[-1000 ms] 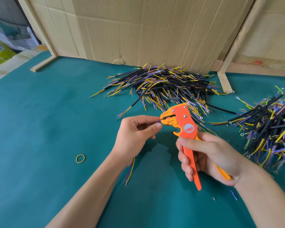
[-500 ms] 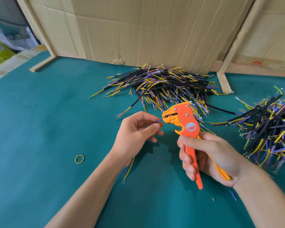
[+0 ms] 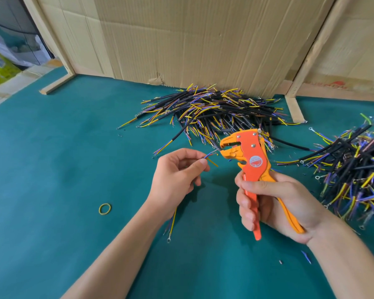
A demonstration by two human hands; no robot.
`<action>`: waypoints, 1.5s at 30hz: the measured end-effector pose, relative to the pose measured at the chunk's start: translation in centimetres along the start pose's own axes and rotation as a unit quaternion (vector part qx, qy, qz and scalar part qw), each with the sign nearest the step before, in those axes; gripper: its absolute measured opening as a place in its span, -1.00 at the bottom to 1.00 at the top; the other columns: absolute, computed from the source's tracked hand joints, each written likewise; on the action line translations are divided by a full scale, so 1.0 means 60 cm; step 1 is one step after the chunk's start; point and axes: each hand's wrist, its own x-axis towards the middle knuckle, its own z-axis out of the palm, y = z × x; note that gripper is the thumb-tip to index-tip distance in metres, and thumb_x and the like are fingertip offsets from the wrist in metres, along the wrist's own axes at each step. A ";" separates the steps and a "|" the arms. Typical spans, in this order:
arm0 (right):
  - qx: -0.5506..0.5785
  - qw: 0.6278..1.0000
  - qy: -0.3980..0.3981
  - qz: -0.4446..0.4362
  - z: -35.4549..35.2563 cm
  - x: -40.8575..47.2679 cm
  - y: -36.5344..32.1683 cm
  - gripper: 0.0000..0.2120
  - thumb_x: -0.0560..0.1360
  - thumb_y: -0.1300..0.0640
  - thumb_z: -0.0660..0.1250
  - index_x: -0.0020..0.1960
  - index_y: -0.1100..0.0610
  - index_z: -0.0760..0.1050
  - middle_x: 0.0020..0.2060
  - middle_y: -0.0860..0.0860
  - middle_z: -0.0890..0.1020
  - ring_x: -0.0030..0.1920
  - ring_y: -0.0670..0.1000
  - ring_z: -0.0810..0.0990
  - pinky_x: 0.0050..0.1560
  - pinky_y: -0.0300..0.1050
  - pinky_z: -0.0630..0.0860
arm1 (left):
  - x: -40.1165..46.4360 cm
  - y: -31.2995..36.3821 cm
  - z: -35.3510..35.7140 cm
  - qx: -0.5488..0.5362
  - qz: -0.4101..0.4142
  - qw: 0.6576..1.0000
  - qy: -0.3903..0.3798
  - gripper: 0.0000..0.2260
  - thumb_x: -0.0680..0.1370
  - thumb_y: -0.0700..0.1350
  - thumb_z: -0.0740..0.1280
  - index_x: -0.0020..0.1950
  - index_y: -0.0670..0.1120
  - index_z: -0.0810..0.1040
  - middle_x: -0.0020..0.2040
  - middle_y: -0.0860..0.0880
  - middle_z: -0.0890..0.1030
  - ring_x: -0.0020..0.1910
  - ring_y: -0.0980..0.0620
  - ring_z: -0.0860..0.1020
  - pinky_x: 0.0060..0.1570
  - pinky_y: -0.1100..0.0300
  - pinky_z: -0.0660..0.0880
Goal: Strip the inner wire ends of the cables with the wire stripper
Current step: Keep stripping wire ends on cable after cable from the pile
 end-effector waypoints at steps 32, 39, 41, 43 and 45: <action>-0.058 0.997 -0.038 0.027 -0.001 0.000 0.003 -0.74 0.47 0.11 0.49 -0.02 0.21 0.46 -0.31 0.25 0.49 -0.39 0.19 0.50 -0.35 0.06 0.55 | -0.003 -0.008 0.013 0.075 0.082 0.993 0.044 -0.88 0.59 -0.17 0.38 -0.14 -0.06 0.63 -0.39 0.02 0.48 -0.51 0.21 0.40 -0.45 0.43 0.28; -0.061 0.998 -0.011 0.023 0.000 0.001 0.007 -0.63 0.40 0.01 0.52 -0.07 0.19 0.41 -0.37 0.20 0.45 -0.46 0.15 0.45 -0.41 0.01 0.47 | -0.007 -0.005 0.011 0.074 0.092 0.992 0.037 -0.88 0.58 -0.16 0.40 -0.15 -0.03 0.64 -0.36 0.02 0.59 -0.49 0.21 0.44 -0.43 0.42 0.31; -0.073 0.997 0.006 0.020 0.004 0.003 0.008 -0.65 0.42 -0.01 0.52 -0.12 0.18 0.41 -0.41 0.19 0.41 -0.51 0.13 0.40 -0.46 -0.04 0.42 | -0.008 -0.005 0.010 0.073 0.094 0.992 0.036 -0.88 0.58 -0.17 0.40 -0.15 -0.03 0.64 -0.35 0.03 0.61 -0.48 0.22 0.45 -0.42 0.43 0.32; -0.071 0.997 0.037 0.014 0.005 0.004 0.008 -0.65 0.41 0.03 0.53 -0.20 0.19 0.40 -0.47 0.14 0.35 -0.59 0.07 0.32 -0.53 -0.15 0.34 | -0.009 -0.004 0.011 0.075 0.094 0.992 0.033 -0.89 0.57 -0.18 0.41 -0.15 -0.04 0.65 -0.35 0.03 0.62 -0.49 0.22 0.45 -0.42 0.43 0.32; -0.062 0.997 0.052 0.009 0.007 0.005 0.007 -0.68 0.39 0.07 0.55 -0.24 0.16 0.41 -0.50 0.10 0.31 -0.64 0.03 0.27 -0.58 -0.21 0.30 | -0.009 -0.002 0.012 0.072 0.092 0.993 0.031 -0.89 0.57 -0.17 0.41 -0.15 -0.05 0.65 -0.35 0.03 0.63 -0.49 0.22 0.44 -0.43 0.41 0.32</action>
